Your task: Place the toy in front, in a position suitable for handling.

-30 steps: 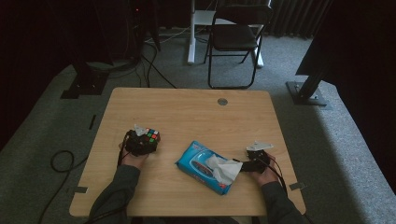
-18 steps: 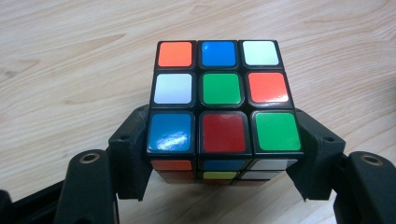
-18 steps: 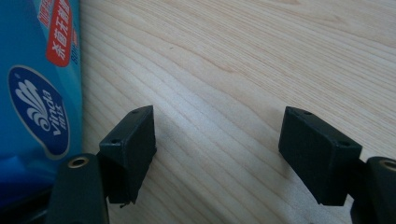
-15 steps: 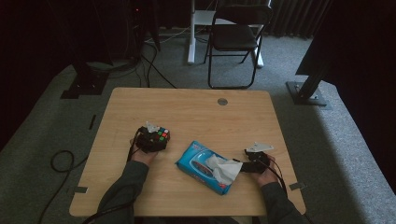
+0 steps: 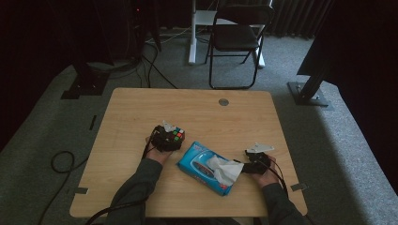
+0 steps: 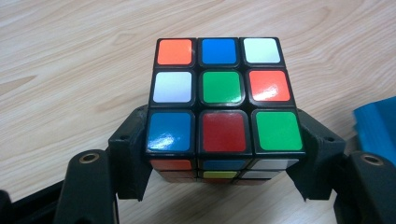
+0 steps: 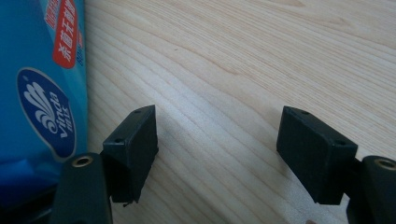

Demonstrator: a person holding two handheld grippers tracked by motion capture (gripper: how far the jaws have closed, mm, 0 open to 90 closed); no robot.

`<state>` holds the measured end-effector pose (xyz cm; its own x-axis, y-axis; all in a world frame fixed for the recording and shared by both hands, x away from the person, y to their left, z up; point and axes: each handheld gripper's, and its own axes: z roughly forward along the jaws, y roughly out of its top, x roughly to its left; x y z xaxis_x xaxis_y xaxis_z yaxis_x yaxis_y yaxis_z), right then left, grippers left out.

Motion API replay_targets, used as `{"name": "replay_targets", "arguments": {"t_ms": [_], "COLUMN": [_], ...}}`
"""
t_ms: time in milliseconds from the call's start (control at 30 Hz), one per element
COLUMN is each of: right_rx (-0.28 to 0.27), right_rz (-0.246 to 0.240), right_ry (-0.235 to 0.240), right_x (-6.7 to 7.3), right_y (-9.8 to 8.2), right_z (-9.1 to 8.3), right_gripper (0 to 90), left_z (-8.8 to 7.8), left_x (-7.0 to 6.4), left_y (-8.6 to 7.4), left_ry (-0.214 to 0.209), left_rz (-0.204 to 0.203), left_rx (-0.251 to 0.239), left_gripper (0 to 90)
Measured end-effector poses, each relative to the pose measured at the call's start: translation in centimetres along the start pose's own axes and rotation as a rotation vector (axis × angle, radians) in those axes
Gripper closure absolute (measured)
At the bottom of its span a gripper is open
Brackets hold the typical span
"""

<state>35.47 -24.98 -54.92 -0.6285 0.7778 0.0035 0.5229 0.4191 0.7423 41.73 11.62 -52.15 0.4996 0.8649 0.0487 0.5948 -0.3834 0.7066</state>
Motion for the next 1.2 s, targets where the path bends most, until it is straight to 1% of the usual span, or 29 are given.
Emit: {"name": "replay_targets", "arguments": {"t_ms": [100,400,500,600,700,800,867,900,967,1033,1067,1133,1200], "right_rx": [0.000,0.000,0.001,0.000,0.000,0.000,0.000,0.001,0.001,0.001,0.001,0.001,0.001], "right_rz": [0.000,0.001,0.002,0.002,0.002,0.003,0.004,0.006,0.006,0.006,0.007,0.008,0.007], "right_ry": [0.000,0.000,-0.001,-0.002,-0.002,-0.004,-0.004,-0.006,-0.008,-0.008,-0.008,-0.008,-0.010], "right_x": [0.0,0.0,0.0,0.0,0.0,0.0,0.0,0.0,0.0,0.0,0.0,0.0,0.0], "right_y": [0.0,0.0,0.0,0.0,0.0,0.0,0.0,0.0,0.0,0.0,0.0,0.0,0.0], "right_z": [0.0,0.0,0.0,0.0,0.0,0.0,0.0,0.0,0.0,0.0,0.0,0.0,0.0], "right_gripper": [28.4,28.4,28.4,28.4,28.3,28.2,27.9,27.5,27.2,27.1,27.1,26.7,26.6], "left_z": [0.5,1.8,1.9,1.6,1.0,0.3,0.1,0.0,-0.6,-1.0,-1.2,-1.1,-0.7], "left_x": [-0.6,-2.1,-2.4,-2.3,-2.3,-2.2,-2.2,-2.3,-2.3,-2.4,-2.5,-3.3,-4.2], "left_y": [0.6,1.8,1.9,1.8,1.7,1.9,2.3,2.4,2.8,3.4,3.6,4.2,4.5], "left_ry": [-0.008,-0.032,-0.037,-0.045,-0.049,-0.068,-0.074,-0.065,-0.057,-0.072,-0.081,-0.093,-0.096], "left_rz": [0.018,0.044,0.046,0.040,0.036,0.021,0.024,0.027,0.012,-0.008,-0.006,0.019,0.054], "left_rx": [0.014,0.028,0.031,0.033,0.021,-0.009,-0.005,-0.016,-0.053,-0.079,-0.083,-0.073,-0.060], "left_gripper": [33.1,33.0,33.0,33.1,32.8,31.2,29.0,28.8,28.8,28.0,27.2,25.5,24.6]}}
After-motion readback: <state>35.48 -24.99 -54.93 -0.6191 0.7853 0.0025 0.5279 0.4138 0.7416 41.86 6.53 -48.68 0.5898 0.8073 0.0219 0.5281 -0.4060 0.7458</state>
